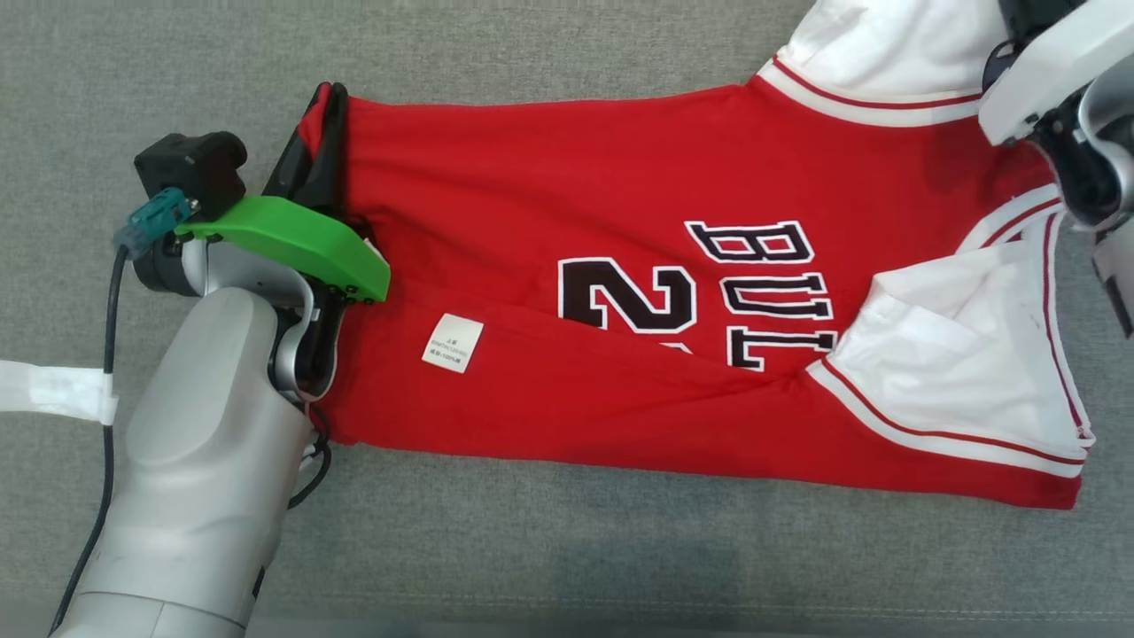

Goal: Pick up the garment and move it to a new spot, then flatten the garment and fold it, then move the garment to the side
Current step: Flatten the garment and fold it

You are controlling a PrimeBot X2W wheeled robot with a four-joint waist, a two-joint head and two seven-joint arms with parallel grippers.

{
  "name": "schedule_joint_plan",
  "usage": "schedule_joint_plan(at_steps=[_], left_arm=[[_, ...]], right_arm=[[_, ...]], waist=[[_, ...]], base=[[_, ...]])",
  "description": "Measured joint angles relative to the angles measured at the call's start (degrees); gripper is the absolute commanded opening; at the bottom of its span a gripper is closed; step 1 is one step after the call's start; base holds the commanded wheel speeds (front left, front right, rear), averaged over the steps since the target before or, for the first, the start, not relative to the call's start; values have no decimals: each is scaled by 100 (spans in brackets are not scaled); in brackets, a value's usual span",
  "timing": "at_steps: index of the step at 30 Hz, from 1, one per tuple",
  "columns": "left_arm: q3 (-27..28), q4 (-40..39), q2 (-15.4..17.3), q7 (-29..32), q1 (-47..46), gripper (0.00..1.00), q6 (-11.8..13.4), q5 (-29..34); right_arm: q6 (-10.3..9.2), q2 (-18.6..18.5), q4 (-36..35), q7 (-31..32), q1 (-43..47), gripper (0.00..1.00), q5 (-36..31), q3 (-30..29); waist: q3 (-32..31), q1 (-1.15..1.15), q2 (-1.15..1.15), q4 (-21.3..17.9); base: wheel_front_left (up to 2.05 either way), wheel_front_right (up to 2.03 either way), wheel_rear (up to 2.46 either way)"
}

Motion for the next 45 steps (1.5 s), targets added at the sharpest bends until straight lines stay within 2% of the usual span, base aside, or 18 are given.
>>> schedule_joint_plan(at_steps=[4,5,10,15,20,28,35,45], left_arm=[[59,-11,94,-4,156,0,-53,0],[79,-35,112,-49,336,0,-100,-1],[83,-160,114,-52,640,0,-162,-1],[185,-347,143,-54,1050,0,-200,-34],[530,-662,212,-66,1566,0,-200,-185],[821,-1094,230,-68,2280,0,-199,-252],[801,-1500,107,-68,2736,0,-199,-250],[865,-1592,107,-68,3399,0,-183,-252]], right_arm=[[0,105,-167,-389,358,0,97,40],[7,181,-290,-686,635,0,169,45],[7,194,-528,-1302,1172,0,234,-15],[7,198,-911,-1245,1852,0,348,-76],[7,311,-1287,-1168,2658,0,469,7],[7,268,-1998,-1162,3366,0,410,-856],[7,263,-2510,-1161,4224,0,345,-1082],[7,345,-2681,-1161,4944,0,187,-904]], waist=[[-126,0,0,-98],[-216,0,0,-158],[-412,0,0,-257],[-682,0,0,-339],[-952,0,0,-428],[-1286,0,0,-632],[-1444,0,0,-784],[-1411,0,0,-853]], base=[[0,0,0],[0,0,0],[0,0,0],[0,0,0],[0,0,0],[0,0,0],[0,0,0],[0,0,0]])
